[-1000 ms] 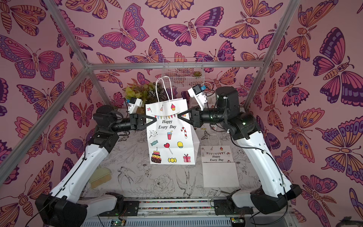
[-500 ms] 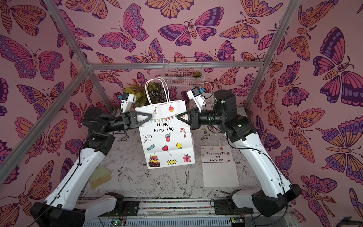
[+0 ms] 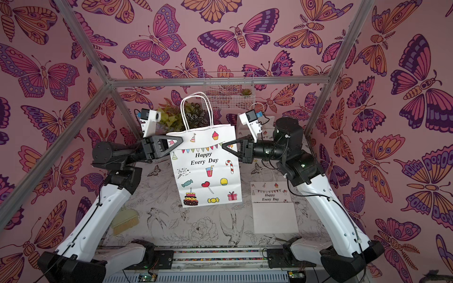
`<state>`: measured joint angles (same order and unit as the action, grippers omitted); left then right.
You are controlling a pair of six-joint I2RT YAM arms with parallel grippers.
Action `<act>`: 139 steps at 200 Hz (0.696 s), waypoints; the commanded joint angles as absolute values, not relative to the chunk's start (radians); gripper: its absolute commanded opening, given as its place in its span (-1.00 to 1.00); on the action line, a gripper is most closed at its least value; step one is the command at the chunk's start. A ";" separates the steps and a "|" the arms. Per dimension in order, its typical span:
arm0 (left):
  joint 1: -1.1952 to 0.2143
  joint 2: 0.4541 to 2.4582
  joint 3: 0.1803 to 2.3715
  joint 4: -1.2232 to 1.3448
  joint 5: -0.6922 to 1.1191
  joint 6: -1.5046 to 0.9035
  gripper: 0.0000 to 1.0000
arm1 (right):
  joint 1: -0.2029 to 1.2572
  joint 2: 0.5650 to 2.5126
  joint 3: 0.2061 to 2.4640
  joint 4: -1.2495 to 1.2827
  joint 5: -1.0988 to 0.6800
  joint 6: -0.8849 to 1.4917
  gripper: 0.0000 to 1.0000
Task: Put away the paper bag
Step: Press the paper bag.
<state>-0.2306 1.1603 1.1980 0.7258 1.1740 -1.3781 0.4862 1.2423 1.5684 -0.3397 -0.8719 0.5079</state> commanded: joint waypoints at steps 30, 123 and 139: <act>-0.241 1.154 1.202 0.787 1.193 -1.401 -0.40 | 0.477 1.229 1.571 -0.285 -0.887 0.539 -1.00; -0.240 1.137 1.202 0.562 1.204 -1.256 -1.00 | 0.473 1.249 1.599 -0.284 -0.952 0.536 -0.67; -0.240 1.140 1.212 0.558 1.204 -1.257 -1.00 | 0.472 1.262 1.617 -0.247 -1.000 0.552 -0.31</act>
